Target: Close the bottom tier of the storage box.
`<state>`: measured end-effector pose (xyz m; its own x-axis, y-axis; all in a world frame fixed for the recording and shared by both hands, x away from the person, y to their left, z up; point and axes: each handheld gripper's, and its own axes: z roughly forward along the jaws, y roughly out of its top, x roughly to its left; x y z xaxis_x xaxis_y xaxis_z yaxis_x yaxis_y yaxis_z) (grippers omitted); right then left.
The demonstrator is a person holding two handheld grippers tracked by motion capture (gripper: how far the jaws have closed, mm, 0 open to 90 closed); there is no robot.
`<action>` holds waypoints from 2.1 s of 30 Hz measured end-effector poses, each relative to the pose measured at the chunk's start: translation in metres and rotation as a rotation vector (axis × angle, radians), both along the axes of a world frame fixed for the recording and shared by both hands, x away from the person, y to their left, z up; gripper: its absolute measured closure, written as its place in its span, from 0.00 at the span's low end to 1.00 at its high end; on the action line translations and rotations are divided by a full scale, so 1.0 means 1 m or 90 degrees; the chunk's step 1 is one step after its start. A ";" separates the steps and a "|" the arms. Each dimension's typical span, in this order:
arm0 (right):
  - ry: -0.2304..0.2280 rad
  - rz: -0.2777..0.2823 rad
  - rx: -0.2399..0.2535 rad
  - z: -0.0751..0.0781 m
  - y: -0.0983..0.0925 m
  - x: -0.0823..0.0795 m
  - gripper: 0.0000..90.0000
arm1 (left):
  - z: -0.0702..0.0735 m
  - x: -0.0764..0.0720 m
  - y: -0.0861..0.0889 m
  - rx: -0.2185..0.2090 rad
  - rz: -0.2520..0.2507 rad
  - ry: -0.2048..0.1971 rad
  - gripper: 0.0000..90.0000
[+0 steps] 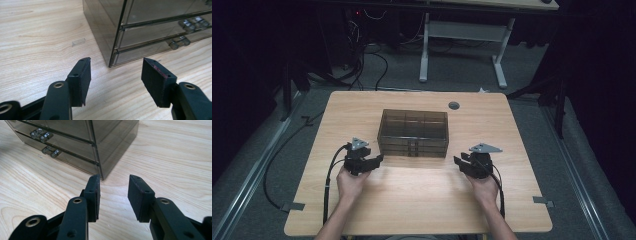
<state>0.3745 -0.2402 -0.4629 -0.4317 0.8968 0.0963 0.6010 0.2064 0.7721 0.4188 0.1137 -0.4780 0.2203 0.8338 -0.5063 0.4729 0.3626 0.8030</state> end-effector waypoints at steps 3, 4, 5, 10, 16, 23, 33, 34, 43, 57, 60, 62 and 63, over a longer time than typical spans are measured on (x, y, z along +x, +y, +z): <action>0.000 -0.003 0.005 0.003 -0.006 -0.004 0.70 | 0.001 -0.003 0.004 -0.002 0.001 -0.002 0.45; -0.003 -0.004 0.008 0.004 -0.008 -0.006 0.70 | 0.002 -0.004 0.007 -0.004 0.004 -0.001 0.45; -0.005 -0.006 0.008 0.005 -0.010 -0.008 0.70 | 0.002 -0.005 0.008 -0.007 0.007 0.000 0.45; -0.008 -0.011 0.020 0.006 -0.017 -0.012 0.70 | 0.007 -0.013 0.020 -0.024 0.022 -0.005 0.45; -0.011 -0.006 0.027 0.009 -0.023 -0.018 0.71 | 0.013 -0.022 0.030 -0.039 0.018 -0.011 0.45; -0.017 -0.013 0.040 0.012 -0.032 -0.028 0.71 | 0.013 -0.030 0.036 -0.040 0.026 -0.014 0.45; -0.021 -0.037 0.044 0.010 -0.050 -0.049 0.71 | 0.017 -0.042 0.041 -0.047 0.019 -0.016 0.45; -0.019 -0.042 0.047 0.009 -0.051 -0.050 0.71 | 0.016 -0.043 0.042 -0.045 0.020 -0.015 0.45; -0.019 -0.056 0.057 0.004 -0.058 -0.053 0.70 | 0.004 -0.051 0.048 -0.039 0.023 -0.001 0.44; 0.007 -0.076 0.034 -0.012 -0.072 -0.063 0.66 | -0.019 -0.053 0.056 -0.035 0.038 0.029 0.44; 0.014 -0.078 0.037 -0.017 -0.074 -0.062 0.65 | -0.025 -0.053 0.056 -0.015 0.045 0.019 0.44; 0.027 -0.082 0.039 -0.021 -0.075 -0.060 0.64 | -0.028 -0.053 0.055 0.001 0.048 0.012 0.45; 0.028 -0.082 0.036 -0.023 -0.076 -0.059 0.63 | -0.029 -0.053 0.055 0.005 0.047 0.008 0.45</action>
